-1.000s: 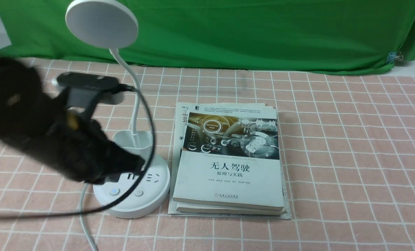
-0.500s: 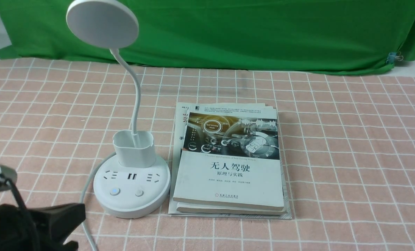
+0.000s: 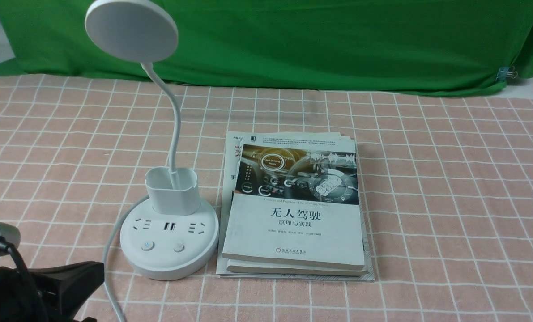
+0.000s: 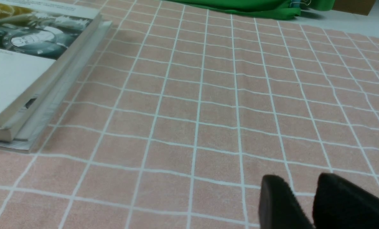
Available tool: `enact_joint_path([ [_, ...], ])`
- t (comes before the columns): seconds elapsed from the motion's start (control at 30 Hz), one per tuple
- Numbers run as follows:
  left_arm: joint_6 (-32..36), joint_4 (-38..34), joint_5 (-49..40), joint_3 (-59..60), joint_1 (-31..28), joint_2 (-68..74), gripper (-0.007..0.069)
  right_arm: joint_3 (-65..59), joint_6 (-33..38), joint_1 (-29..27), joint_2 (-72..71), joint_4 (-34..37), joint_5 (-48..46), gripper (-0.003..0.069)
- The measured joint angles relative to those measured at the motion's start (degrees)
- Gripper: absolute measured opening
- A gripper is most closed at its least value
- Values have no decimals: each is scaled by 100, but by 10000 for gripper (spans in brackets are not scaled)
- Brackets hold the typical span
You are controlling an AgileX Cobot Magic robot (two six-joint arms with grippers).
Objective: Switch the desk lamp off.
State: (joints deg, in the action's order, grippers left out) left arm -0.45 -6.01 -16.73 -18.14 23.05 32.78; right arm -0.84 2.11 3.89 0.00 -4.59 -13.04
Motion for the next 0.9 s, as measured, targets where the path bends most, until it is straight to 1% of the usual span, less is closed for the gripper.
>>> enact_joint_path([
  [0.07,152,22,144,128,-106,-180,6,0,0,0,0,0,0,240],
  [0.13,499,-110,366,439,-596,-816,6,0,0,0,0,4,0,240],
  [0.23,813,-325,424,752,-1143,-1478,6,0,0,0,0,4,0,240],
  [0.3,971,-386,424,1036,-1605,-1977,6,0,0,0,0,4,0,240],
  [0.37,1006,-407,415,1176,-1863,-2218,6,0,0,0,0,4,0,240],
  [0.4,1030,-437,354,1373,-2162,-2564,6,0,0,0,0,4,0,240],
  [0.43,1030,-459,284,1504,-2298,-2798,6,0,0,0,0,4,0,240],
  [0.57,1030,-472,76,1803,-2486,-3222,6,0,0,0,0,4,0,240],
  [0.9,898,-472,-49,1848,-2510,-3280,6,0,0,0,0,4,5,240],
])
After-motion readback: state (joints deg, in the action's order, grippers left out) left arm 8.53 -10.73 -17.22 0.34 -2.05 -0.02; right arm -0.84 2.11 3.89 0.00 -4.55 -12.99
